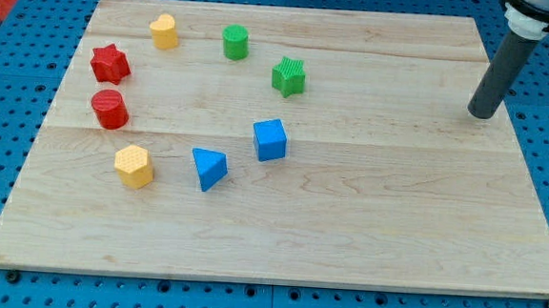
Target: Place the blue blocks parallel to each other
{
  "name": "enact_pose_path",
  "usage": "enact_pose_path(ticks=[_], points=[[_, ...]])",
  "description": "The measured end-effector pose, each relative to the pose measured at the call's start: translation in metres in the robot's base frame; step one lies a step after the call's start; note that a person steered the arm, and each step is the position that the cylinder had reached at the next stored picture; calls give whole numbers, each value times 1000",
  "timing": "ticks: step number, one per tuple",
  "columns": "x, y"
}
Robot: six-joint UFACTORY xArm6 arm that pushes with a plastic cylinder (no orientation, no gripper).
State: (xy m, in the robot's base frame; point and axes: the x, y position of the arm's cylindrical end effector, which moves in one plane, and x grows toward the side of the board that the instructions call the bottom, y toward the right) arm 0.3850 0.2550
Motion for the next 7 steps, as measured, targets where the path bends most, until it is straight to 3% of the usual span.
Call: enact_pose_path(ticks=[5,7], points=[[4,20],[47,-1]])
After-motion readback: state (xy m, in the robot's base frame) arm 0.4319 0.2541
